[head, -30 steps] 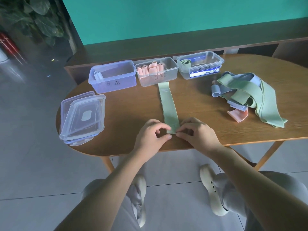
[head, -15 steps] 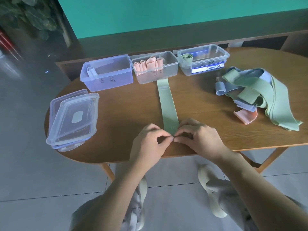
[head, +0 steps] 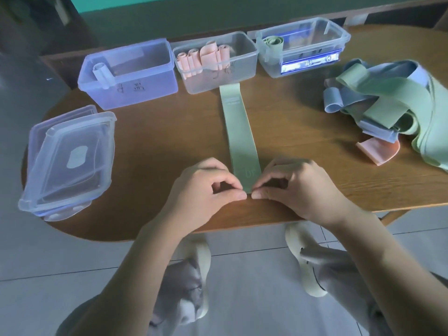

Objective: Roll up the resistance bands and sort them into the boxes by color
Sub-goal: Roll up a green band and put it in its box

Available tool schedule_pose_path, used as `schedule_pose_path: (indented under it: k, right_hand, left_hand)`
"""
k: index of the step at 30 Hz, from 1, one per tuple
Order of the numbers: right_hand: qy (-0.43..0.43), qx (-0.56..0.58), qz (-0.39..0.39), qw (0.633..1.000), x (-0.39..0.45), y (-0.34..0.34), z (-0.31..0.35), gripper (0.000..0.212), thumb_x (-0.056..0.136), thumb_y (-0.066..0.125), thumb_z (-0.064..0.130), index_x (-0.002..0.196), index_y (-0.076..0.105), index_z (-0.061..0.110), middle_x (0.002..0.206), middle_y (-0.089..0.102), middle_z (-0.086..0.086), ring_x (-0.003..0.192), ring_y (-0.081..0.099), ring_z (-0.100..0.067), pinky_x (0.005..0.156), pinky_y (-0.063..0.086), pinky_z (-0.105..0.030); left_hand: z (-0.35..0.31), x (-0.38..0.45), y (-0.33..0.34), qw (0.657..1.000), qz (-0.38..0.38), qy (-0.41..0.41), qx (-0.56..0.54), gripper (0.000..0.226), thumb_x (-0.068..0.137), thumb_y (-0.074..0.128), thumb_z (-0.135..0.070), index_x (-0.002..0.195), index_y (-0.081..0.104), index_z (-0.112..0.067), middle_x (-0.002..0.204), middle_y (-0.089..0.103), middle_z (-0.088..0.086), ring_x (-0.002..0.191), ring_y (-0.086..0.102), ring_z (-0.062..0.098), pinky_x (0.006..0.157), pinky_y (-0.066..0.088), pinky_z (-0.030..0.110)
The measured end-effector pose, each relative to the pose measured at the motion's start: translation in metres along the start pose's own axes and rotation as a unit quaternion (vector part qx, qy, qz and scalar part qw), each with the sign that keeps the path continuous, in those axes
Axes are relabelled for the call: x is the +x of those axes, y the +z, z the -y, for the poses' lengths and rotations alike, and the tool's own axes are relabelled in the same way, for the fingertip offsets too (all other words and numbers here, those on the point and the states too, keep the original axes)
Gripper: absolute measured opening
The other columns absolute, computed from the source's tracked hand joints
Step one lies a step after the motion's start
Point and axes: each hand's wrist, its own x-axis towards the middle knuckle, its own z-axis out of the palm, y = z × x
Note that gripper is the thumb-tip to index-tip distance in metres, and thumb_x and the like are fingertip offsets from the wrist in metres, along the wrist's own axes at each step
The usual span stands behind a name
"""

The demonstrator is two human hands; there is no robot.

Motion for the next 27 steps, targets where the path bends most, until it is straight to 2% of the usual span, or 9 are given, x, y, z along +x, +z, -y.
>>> schedule_pose_path:
  k: [3, 7, 10, 13, 17, 19, 23, 25, 27]
  right_hand:
    - [-0.012, 0.001, -0.012, 1.0, 0.002, 0.0, -0.003, 0.027, 0.074, 0.07, 0.06, 0.084, 0.074, 0.035, 0.086, 0.065, 0.024, 0.079, 0.06, 0.001, 0.068, 0.048, -0.031]
    - [-0.019, -0.024, -0.002, 1.0, 0.003, -0.001, -0.002, 0.02, 0.081, 0.071, 0.053, 0.083, 0.072, 0.033, 0.086, 0.064, 0.021, 0.077, 0.057, 0.0, 0.065, 0.045, -0.027]
    - [-0.002, -0.028, 0.016, 0.999, 0.006, -0.003, 0.0, 0.018, 0.084, 0.071, 0.05, 0.083, 0.071, 0.032, 0.082, 0.063, 0.023, 0.075, 0.056, 0.002, 0.065, 0.042, -0.027]
    - [0.047, -0.008, 0.038, 0.998, 0.012, -0.008, 0.005, 0.018, 0.081, 0.075, 0.048, 0.077, 0.073, 0.031, 0.071, 0.065, 0.02, 0.07, 0.059, 0.0, 0.061, 0.043, -0.021]
    - [0.116, 0.034, 0.081, 0.989, 0.021, -0.015, 0.011, 0.018, 0.079, 0.082, 0.043, 0.071, 0.076, 0.028, 0.057, 0.063, 0.017, 0.055, 0.056, 0.002, 0.054, 0.039, -0.008]
    - [0.136, 0.039, 0.082, 0.986, 0.024, -0.016, 0.011, 0.019, 0.076, 0.083, 0.044, 0.069, 0.076, 0.028, 0.056, 0.062, 0.019, 0.055, 0.055, 0.005, 0.049, 0.037, -0.008]
    - [0.144, 0.026, 0.07, 0.987, 0.026, -0.015, 0.01, 0.023, 0.072, 0.085, 0.046, 0.066, 0.073, 0.027, 0.055, 0.06, 0.023, 0.059, 0.053, 0.01, 0.051, 0.037, -0.007]
    - [0.132, 0.031, 0.055, 0.989, 0.025, -0.013, 0.008, 0.023, 0.071, 0.087, 0.043, 0.067, 0.07, 0.028, 0.062, 0.062, 0.023, 0.059, 0.053, 0.006, 0.054, 0.039, -0.008]
    - [0.101, 0.048, 0.046, 0.993, 0.023, -0.011, 0.007, 0.022, 0.073, 0.088, 0.034, 0.072, 0.067, 0.028, 0.07, 0.063, 0.021, 0.063, 0.054, 0.002, 0.058, 0.039, -0.01]
  left_hand:
    - [0.002, -0.001, -0.001, 1.0, -0.005, 0.024, 0.019, 0.024, 0.079, 0.067, -0.058, 0.084, 0.078, -0.037, 0.092, 0.062, -0.018, 0.082, 0.063, 0.011, 0.066, 0.053, 0.034]
    - [0.004, -0.004, 0.001, 0.998, -0.023, 0.046, 0.02, 0.023, 0.086, 0.069, -0.049, 0.085, 0.08, -0.029, 0.087, 0.063, -0.014, 0.076, 0.064, 0.012, 0.062, 0.053, 0.034]
    - [0.001, -0.003, 0.0, 0.999, -0.035, 0.03, 0.018, 0.02, 0.085, 0.071, -0.046, 0.082, 0.079, -0.028, 0.084, 0.065, -0.013, 0.074, 0.063, 0.011, 0.062, 0.052, 0.03]
    - [0.0, -0.001, -0.002, 0.999, -0.045, -0.013, 0.015, 0.019, 0.081, 0.079, -0.043, 0.074, 0.076, -0.026, 0.077, 0.064, -0.013, 0.074, 0.063, 0.01, 0.059, 0.047, 0.022]
    - [-0.001, 0.001, -0.001, 0.998, -0.025, -0.046, 0.02, 0.021, 0.079, 0.075, -0.05, 0.073, 0.073, -0.03, 0.076, 0.063, -0.013, 0.076, 0.062, 0.006, 0.058, 0.047, 0.023]
    - [0.0, 0.001, -0.002, 0.998, -0.017, -0.058, 0.018, 0.022, 0.079, 0.074, -0.054, 0.073, 0.072, -0.033, 0.076, 0.063, -0.013, 0.076, 0.062, 0.006, 0.058, 0.048, 0.025]
    - [0.003, 0.006, -0.004, 0.996, -0.02, -0.082, 0.031, 0.029, 0.075, 0.073, -0.062, 0.074, 0.071, -0.033, 0.075, 0.063, -0.012, 0.074, 0.061, 0.004, 0.059, 0.049, 0.025]
    - [0.004, 0.007, -0.003, 0.996, -0.033, -0.072, 0.034, 0.026, 0.076, 0.077, -0.055, 0.076, 0.068, -0.031, 0.076, 0.062, -0.013, 0.075, 0.06, 0.006, 0.058, 0.05, 0.025]
    - [0.003, 0.005, 0.002, 0.999, -0.035, -0.029, 0.017, 0.015, 0.083, 0.077, -0.043, 0.08, 0.069, -0.031, 0.083, 0.062, -0.013, 0.076, 0.06, 0.009, 0.061, 0.052, 0.033]
